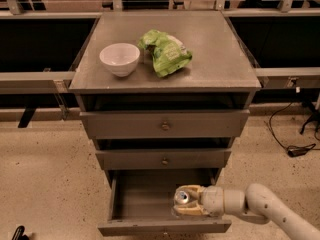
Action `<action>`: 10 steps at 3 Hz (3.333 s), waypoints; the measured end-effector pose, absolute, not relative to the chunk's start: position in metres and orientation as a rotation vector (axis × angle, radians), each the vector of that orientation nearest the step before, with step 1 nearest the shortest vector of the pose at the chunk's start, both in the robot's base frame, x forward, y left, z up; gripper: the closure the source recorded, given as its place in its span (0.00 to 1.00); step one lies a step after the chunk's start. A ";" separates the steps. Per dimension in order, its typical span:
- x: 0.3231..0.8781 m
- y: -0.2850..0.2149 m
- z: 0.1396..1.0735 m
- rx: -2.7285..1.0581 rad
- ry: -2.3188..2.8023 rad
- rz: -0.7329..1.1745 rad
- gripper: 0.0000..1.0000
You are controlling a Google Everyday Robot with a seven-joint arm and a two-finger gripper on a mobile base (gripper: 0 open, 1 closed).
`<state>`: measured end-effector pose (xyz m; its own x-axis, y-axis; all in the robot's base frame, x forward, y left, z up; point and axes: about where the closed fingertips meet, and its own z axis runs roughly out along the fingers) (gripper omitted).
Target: Pick redbull can from bottom drawer and place on counter
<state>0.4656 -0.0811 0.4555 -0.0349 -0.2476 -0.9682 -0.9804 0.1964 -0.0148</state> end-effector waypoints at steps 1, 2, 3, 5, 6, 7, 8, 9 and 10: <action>0.454 -0.094 0.558 -1.268 1.449 0.885 1.00; 0.445 -0.126 0.688 -1.278 1.384 0.766 1.00; 0.445 -0.125 0.687 -1.278 1.383 0.770 1.00; 0.465 -0.138 0.725 -1.290 1.342 0.742 1.00; 0.496 -0.150 0.797 -1.330 1.314 0.709 1.00; 0.530 -0.155 0.856 -1.368 1.344 0.702 1.00; 0.578 -0.165 0.896 -1.326 1.436 0.706 1.00; 0.627 -0.189 0.932 -1.204 1.521 0.675 1.00; 0.667 -0.229 0.981 -1.062 1.545 0.532 1.00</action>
Offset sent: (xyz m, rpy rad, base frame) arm -0.0277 -0.0944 0.3762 -0.0104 -0.2899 -0.1088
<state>0.6667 -0.2295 0.9813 0.0376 -0.3378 -0.9405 -0.8451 0.4916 -0.2103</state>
